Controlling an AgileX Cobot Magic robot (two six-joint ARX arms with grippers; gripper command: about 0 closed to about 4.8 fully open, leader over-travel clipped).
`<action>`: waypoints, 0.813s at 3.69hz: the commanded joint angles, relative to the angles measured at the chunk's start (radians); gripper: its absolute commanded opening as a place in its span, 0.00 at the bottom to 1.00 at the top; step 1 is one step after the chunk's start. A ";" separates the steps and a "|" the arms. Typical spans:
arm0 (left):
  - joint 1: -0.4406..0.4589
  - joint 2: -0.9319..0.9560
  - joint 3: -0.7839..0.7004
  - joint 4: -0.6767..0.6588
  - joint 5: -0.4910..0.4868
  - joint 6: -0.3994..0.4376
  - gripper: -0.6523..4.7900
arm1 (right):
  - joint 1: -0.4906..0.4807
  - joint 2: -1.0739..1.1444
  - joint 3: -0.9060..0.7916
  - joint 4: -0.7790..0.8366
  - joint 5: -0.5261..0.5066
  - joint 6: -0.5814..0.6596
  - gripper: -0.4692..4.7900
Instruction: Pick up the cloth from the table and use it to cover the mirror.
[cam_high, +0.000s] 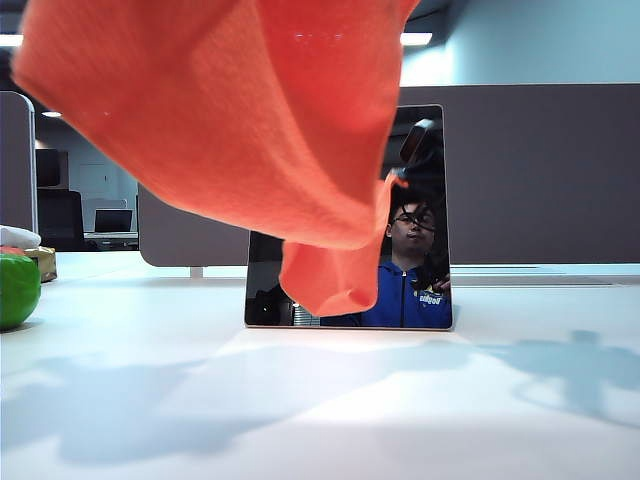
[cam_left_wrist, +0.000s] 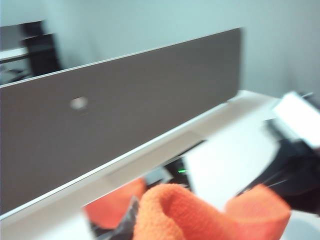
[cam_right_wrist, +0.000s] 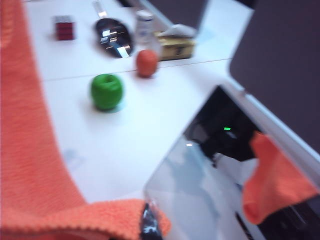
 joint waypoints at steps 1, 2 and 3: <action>0.093 0.174 0.004 -0.029 -0.186 -0.139 0.11 | 0.000 -0.003 0.004 0.137 0.270 0.254 0.09; 0.276 0.332 0.004 0.023 -0.122 -0.179 0.11 | -0.001 0.013 0.004 0.103 0.485 0.271 0.09; 0.296 0.339 0.004 0.051 -0.106 -0.178 0.11 | -0.001 0.019 0.004 0.108 0.521 0.271 0.09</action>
